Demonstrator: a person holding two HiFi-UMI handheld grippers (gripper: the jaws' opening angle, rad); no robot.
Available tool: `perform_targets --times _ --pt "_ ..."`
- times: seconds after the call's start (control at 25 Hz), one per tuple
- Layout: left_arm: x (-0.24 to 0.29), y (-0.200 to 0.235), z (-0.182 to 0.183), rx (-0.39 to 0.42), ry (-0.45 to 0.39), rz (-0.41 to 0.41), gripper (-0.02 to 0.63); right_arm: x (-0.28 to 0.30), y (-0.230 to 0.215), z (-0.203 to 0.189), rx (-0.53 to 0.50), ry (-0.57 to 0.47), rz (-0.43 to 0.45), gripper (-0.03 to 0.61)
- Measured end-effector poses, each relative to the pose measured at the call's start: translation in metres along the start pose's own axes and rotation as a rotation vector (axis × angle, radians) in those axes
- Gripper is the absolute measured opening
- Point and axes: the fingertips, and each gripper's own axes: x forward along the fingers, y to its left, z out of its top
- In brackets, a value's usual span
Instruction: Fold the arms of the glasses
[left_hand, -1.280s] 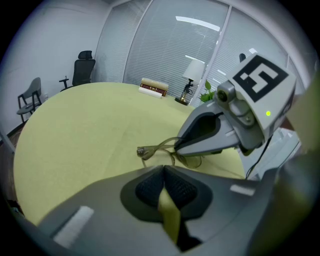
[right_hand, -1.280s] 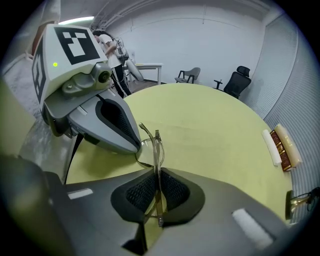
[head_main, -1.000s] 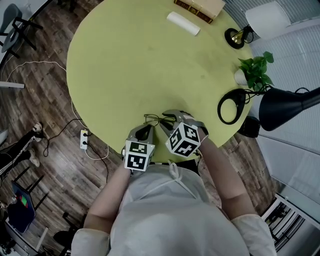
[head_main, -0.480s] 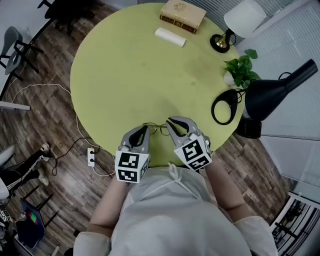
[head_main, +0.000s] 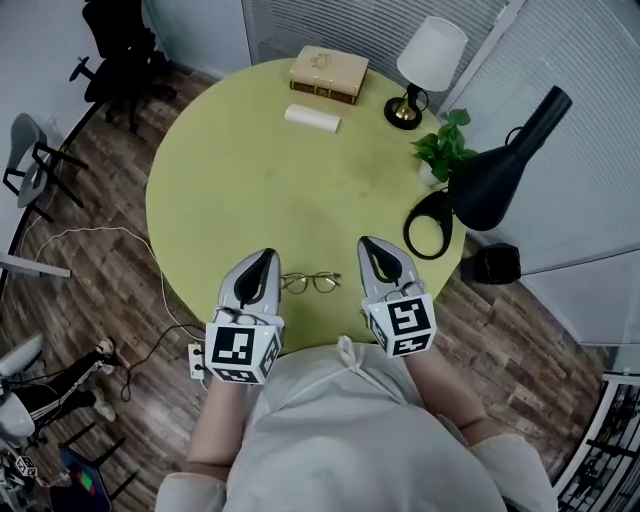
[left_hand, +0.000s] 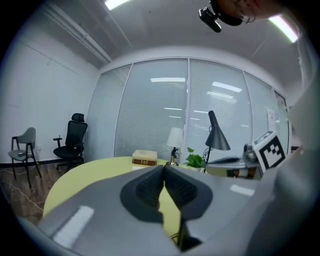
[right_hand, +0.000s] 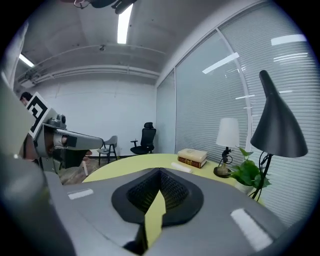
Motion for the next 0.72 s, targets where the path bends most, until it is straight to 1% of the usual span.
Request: perform_targets --times 0.16,0.36,0.52,0.64,0.72 --pt "-0.003 -0.002 0.013 0.009 -0.017 0.014 0.006 -0.011 0.002 0.009 -0.009 -0.017 -0.002 -0.002" --pt "-0.007 0.000 0.012 0.002 -0.012 0.031 0.006 -0.013 0.010 0.014 -0.030 -0.018 0.022 -0.002" --pt "-0.007 -0.003 0.016 0.022 -0.020 0.022 0.006 -0.014 0.019 0.019 -0.062 -0.036 0.047 -0.002" --pt "-0.006 -0.006 0.019 0.042 -0.024 0.015 0.006 -0.012 0.021 0.019 -0.072 -0.028 0.050 -0.002" --pt "-0.006 -0.006 0.018 0.040 -0.021 0.013 0.006 -0.010 0.021 0.017 -0.068 -0.016 0.052 -0.002"
